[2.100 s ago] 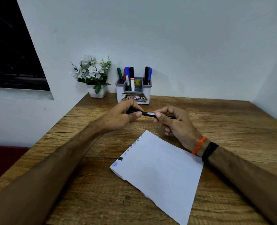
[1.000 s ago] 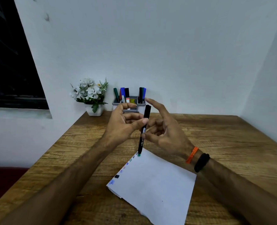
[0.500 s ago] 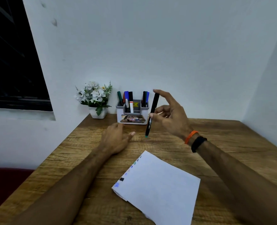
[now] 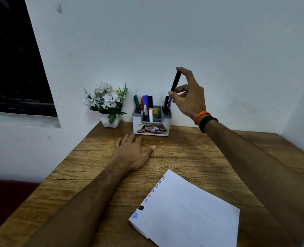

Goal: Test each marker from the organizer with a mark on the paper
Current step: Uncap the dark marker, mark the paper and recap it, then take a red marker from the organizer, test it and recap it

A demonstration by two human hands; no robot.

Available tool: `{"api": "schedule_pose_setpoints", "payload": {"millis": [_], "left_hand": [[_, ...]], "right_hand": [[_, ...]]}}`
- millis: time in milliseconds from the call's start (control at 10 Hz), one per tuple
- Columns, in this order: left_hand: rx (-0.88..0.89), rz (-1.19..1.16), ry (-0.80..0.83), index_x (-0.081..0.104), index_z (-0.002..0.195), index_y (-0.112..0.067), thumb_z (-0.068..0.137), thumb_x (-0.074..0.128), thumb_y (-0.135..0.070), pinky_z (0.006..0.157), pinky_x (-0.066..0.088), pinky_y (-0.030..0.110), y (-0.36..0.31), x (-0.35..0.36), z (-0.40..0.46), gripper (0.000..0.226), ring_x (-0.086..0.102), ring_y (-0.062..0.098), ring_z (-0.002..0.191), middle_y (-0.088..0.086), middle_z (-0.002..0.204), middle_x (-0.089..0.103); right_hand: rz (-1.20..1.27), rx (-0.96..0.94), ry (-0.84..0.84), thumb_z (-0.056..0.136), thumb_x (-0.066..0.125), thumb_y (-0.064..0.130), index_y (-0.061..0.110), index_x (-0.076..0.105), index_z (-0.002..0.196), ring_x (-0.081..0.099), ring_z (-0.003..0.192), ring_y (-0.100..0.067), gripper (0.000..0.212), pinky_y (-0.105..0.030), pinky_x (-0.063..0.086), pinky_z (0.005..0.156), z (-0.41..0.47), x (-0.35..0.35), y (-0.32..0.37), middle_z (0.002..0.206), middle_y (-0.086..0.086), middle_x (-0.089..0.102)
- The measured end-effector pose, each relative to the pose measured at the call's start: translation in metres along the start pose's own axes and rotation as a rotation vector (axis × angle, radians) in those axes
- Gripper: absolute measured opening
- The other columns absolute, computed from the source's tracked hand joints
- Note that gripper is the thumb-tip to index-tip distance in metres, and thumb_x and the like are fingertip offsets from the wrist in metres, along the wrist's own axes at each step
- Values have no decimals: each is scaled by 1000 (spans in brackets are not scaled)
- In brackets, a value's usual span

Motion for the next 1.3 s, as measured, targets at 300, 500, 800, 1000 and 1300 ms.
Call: {"api": "schedule_pose_setpoints", "payload": {"millis": [300, 500, 800, 1000, 1300], "left_hand": [[10, 10, -14, 24, 152, -23, 88, 18, -75, 119, 7, 48, 2, 2, 2, 83, 11, 27, 149, 8, 162, 16], [10, 14, -21, 25, 152, -22, 88, 18, -75, 119, 7, 48, 1, 1, 2, 82, 11, 26, 149, 8, 162, 16], [5, 6, -28, 27, 151, -22, 88, 19, -75, 120, 8, 49, 1, 0, 0, 83, 11, 26, 149, 8, 161, 17], [-3, -34, -15, 29, 150, -18, 89, 23, -75, 120, 9, 48, 3, -6, 0, 84, 14, 26, 148, 8, 161, 20], [-100, 0, -48, 30, 149, -19, 88, 22, -75, 119, 9, 50, 34, -8, 3, 83, 14, 27, 148, 10, 161, 19]], "right_hand": [[-112, 17, 87, 81, 77, 16, 33, 42, 143, 71, 71, -17, 74, -36, 58, 88, -2, 20, -17, 84, 1, 76], [-197, 38, 161, 83, 76, 23, 30, 49, 138, 71, 86, -21, 61, -34, 52, 92, -10, 23, -22, 93, -2, 76], [-336, -22, 114, 82, 74, 31, 22, 55, 134, 63, 93, -21, 56, -34, 47, 92, -9, 24, -24, 118, -2, 66], [-261, -67, 71, 82, 73, 26, 18, 62, 119, 61, 90, -16, 40, -28, 50, 84, -6, 41, -6, 109, 1, 67], [-344, -114, 209, 82, 66, 24, 18, 65, 118, 61, 102, -22, 36, -34, 50, 84, 16, 82, 22, 111, 0, 68]]}}
Point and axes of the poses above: each hand's wrist, its own z-axis towards the middle knuckle, its own x-axis out of the palm, y = z × x, the point moved 2 cm from there along z, towards the middle knuckle
